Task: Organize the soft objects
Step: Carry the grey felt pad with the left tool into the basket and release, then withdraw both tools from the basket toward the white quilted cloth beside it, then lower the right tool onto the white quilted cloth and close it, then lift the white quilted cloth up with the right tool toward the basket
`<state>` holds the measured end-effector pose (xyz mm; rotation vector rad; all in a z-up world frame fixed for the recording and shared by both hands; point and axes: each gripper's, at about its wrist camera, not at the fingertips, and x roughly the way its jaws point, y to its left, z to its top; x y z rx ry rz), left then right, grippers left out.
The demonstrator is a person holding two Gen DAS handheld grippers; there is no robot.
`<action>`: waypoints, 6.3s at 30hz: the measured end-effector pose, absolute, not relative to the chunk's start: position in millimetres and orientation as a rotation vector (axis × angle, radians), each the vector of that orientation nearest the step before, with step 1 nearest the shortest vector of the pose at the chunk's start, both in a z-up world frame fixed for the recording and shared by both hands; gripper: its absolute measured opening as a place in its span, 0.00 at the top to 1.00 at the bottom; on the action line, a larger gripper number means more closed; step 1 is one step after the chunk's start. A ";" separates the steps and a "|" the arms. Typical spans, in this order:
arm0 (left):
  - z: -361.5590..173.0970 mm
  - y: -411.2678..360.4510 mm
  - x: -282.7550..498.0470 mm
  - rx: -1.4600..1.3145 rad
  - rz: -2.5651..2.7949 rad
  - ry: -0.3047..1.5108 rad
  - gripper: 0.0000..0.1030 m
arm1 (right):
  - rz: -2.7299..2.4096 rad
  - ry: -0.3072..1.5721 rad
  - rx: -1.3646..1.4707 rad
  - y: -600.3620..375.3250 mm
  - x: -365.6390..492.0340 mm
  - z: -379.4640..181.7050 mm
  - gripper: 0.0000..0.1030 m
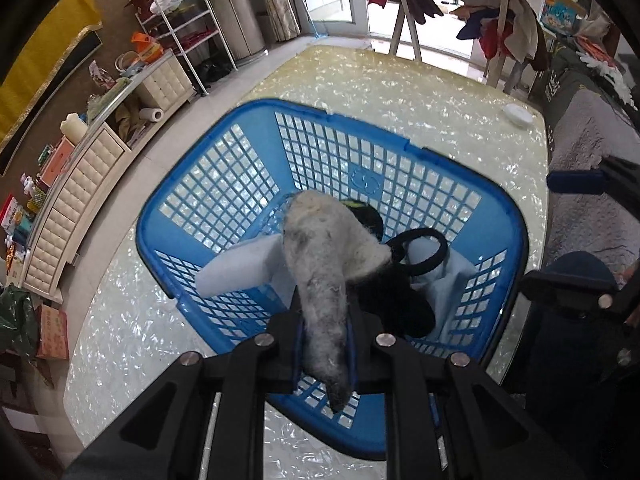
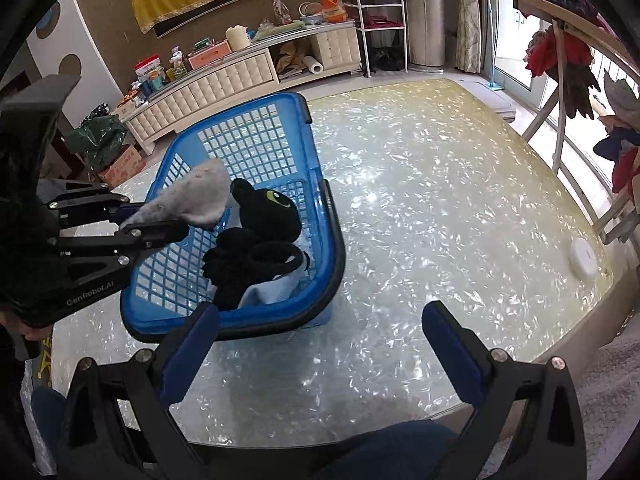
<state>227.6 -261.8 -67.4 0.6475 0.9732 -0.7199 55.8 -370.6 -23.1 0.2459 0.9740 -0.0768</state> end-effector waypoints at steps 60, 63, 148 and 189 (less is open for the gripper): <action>1.7 -86.8 149.3 0.369 -0.535 0.879 0.00 | 0.070 0.956 0.008 -242.2 56.5 7.4 0.02; -0.6 -68.9 144.9 0.347 -0.521 0.883 0.00 | 0.083 0.960 -0.018 -225.0 58.4 5.8 0.02; -141.5 50.7 271.9 0.125 -0.369 1.101 0.00 | -0.067 1.087 0.018 -174.2 193.5 -137.9 0.91; 21.9 -22.3 178.1 0.145 -0.386 0.830 0.00 | 0.081 0.741 -0.026 -190.5 104.4 3.0 0.91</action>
